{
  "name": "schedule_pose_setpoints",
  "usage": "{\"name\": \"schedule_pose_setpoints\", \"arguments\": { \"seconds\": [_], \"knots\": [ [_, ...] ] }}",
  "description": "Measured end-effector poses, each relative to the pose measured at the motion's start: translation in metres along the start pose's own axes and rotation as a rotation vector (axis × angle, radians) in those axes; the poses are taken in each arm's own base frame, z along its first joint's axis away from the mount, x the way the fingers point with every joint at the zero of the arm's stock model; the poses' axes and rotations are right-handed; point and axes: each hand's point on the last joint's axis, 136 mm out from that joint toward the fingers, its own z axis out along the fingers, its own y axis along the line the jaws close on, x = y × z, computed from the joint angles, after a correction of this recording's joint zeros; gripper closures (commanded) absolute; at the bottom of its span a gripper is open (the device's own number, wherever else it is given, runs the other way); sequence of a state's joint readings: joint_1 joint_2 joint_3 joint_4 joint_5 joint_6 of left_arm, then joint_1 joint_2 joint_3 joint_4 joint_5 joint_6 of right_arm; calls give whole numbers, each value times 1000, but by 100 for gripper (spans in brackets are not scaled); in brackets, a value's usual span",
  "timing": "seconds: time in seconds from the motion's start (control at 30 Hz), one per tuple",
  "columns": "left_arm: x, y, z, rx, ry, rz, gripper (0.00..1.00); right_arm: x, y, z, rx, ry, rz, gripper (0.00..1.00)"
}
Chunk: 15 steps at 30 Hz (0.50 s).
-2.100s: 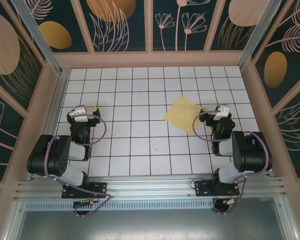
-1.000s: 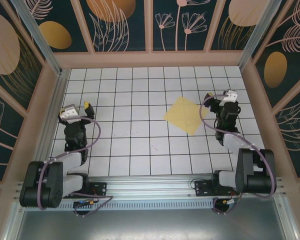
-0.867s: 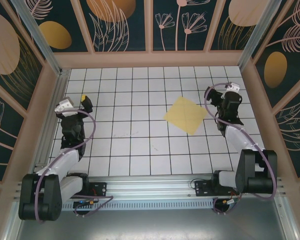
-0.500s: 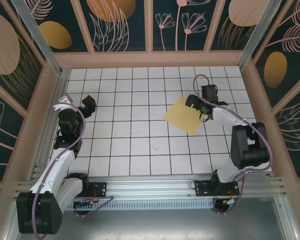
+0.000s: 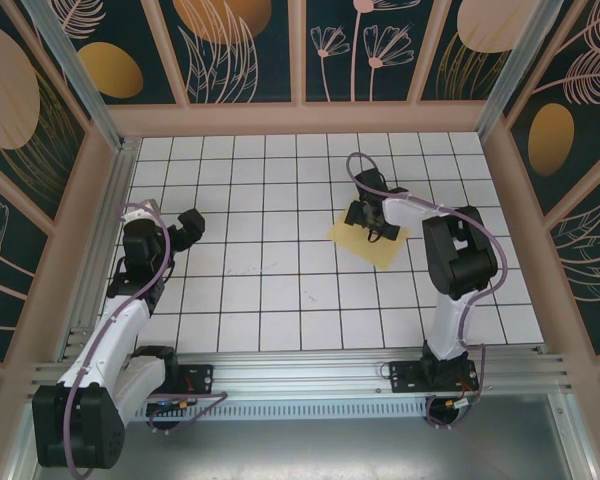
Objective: Fold a paper plane with a square sheet of paper (pick it up from the middle)
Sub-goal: Move the square sheet of paper to the center of the table.
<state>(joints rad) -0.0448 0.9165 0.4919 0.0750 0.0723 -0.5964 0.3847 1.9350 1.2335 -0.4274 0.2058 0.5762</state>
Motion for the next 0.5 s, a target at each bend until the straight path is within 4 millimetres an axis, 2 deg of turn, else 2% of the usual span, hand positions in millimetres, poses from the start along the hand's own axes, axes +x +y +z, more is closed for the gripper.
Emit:
{"name": "schedule_pose_setpoints", "arguments": {
  "seconds": [0.2,0.3,0.4,0.5],
  "knots": [
    [8,-1,2,12,38,-3,1,9,21,1,35,-18,-121,5],
    [14,-1,4,19,68,-10,2,24,39,-4,17,-21,-230,4],
    [22,-2,7,30,105,-27,1,51,65,-13,-27,-28,-360,3],
    [31,-4,10,48,146,-54,1,87,89,-27,-83,-20,-491,3]
  ]
}}
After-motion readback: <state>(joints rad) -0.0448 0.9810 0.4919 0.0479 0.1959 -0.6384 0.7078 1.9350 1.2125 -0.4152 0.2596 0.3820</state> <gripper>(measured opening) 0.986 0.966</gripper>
